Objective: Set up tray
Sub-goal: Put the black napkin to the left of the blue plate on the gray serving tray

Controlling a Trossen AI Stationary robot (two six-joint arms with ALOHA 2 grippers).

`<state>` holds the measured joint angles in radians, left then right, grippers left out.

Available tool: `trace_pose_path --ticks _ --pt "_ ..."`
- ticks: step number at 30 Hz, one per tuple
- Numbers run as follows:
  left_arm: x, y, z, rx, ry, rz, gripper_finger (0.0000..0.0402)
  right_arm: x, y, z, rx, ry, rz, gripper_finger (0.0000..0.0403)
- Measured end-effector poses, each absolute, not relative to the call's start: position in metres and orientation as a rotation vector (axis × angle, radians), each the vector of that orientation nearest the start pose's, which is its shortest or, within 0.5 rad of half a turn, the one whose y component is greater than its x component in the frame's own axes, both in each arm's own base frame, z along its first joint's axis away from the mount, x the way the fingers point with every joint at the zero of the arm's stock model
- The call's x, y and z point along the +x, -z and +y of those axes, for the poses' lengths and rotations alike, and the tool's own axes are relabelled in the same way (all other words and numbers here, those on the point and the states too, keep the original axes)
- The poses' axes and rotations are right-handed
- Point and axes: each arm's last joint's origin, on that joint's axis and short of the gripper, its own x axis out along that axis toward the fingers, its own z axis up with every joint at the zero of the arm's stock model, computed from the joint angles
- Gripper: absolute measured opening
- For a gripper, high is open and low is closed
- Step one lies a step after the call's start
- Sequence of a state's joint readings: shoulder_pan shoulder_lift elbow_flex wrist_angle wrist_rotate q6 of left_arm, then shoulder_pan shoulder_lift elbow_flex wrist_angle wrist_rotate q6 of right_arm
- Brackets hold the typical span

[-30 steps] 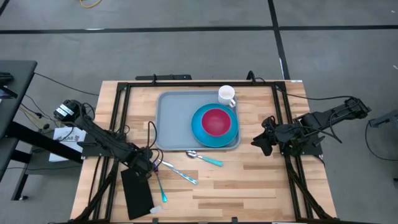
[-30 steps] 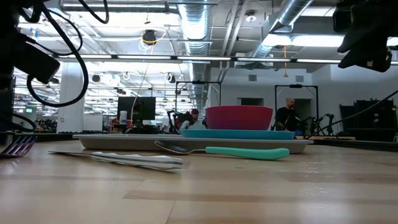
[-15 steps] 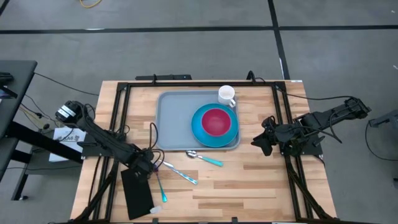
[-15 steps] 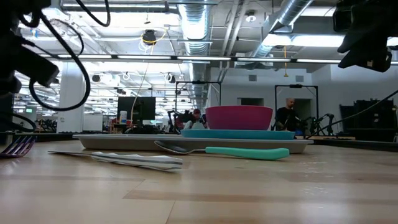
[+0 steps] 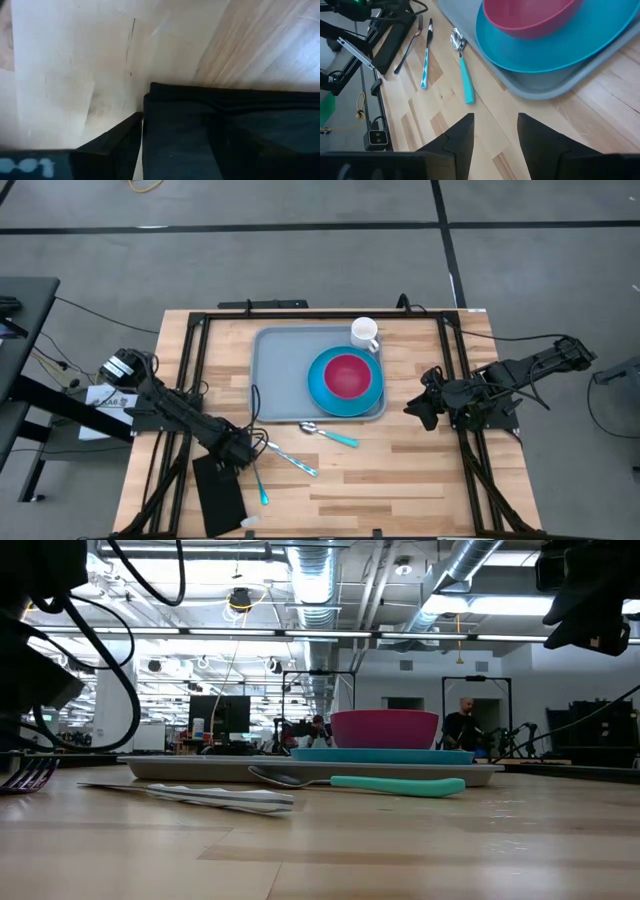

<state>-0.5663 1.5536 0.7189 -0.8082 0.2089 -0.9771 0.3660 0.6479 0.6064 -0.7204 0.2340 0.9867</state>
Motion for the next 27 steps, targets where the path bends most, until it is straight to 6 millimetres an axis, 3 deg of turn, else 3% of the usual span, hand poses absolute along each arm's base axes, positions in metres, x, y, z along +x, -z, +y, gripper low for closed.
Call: trace_pose_path --ticks 5,16,23,27 --pt "0.1806 -0.1316 -0.1219 -0.420 -0.257 1.724 0.0161 0.1202 -0.2464 0.0389 0.715 0.239 0.716 0.0141" --pt "0.1814 -0.1311 -0.1220 -0.421 -0.262 1.710 0.0012 0.1201 -0.2462 0.0388 0.714 0.240 0.718 0.0141" --pt "0.1767 -0.1318 -0.1183 -0.424 -0.372 1.738 0.0006 0.1198 -0.2460 0.0388 0.711 0.241 0.721 0.0138" --pt "0.1745 -0.1377 -0.1144 -0.343 -0.467 1.739 0.0004 0.1197 -0.2459 0.0387 0.710 0.241 0.722 0.0137"
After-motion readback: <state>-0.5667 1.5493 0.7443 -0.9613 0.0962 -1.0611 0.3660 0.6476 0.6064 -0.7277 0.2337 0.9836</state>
